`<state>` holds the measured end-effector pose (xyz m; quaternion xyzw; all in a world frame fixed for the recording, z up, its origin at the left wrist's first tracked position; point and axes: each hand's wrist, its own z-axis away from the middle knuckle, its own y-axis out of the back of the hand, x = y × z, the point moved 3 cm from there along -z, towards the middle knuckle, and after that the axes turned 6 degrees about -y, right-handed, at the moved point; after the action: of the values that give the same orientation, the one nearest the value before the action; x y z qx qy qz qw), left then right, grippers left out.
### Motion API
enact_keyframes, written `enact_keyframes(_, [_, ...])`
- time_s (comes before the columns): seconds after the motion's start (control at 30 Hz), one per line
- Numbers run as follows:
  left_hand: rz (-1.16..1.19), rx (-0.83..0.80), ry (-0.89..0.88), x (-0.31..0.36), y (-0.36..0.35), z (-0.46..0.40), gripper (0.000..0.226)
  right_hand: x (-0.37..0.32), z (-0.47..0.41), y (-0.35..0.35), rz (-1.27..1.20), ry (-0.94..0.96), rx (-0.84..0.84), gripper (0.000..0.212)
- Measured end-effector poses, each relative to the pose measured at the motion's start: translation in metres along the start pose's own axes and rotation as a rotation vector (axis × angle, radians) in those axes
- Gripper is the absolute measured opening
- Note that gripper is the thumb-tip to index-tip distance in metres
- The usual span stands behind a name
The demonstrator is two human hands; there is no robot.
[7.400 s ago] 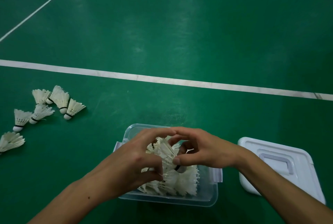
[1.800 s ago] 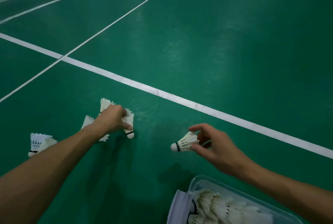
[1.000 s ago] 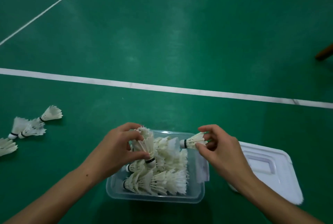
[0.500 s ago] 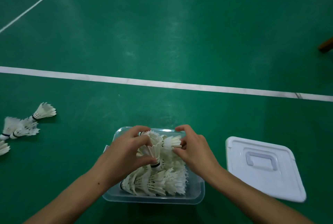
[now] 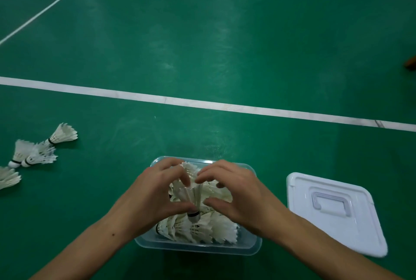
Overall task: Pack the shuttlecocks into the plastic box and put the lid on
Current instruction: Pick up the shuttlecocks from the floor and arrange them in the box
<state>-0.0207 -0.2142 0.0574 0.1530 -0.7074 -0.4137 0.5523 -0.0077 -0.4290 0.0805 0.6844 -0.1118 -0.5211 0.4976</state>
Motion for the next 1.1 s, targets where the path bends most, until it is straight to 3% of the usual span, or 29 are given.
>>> enact_keyframes(0.43, [0.095, 0.081, 0.043, -0.007, 0.024, 0.011, 0.067, -0.017, -0.027, -0.020, -0.116, 0.068, 0.008, 0.019])
enact_keyframes(0.53, [0.148, 0.177, 0.066, -0.012, 0.042, 0.015, 0.073, -0.008, -0.020, -0.016, -0.103, 0.006, -0.002, 0.015])
enact_keyframes(0.67, [0.092, 0.383, 0.115, -0.027, 0.061, 0.020, 0.047, 0.011, 0.002, -0.004, -0.200, -0.241, 0.125, 0.013])
enact_keyframes(0.77, [0.037, 0.429, 0.115, -0.029, 0.062, 0.025, 0.026, 0.009, 0.016, -0.018, -0.215, -0.354, 0.136, 0.011])
enact_keyframes(0.93, [-0.065, 0.377, 0.078, -0.026, 0.052, 0.032, 0.019, -0.018, 0.013, -0.068, 0.023, -0.344, 0.226, 0.018])
enact_keyframes(1.1, [-0.075, 0.363, 0.077, -0.026, 0.048, 0.033, 0.019, -0.022, -0.002, -0.104, 0.018, -0.286, 0.192, 0.017])
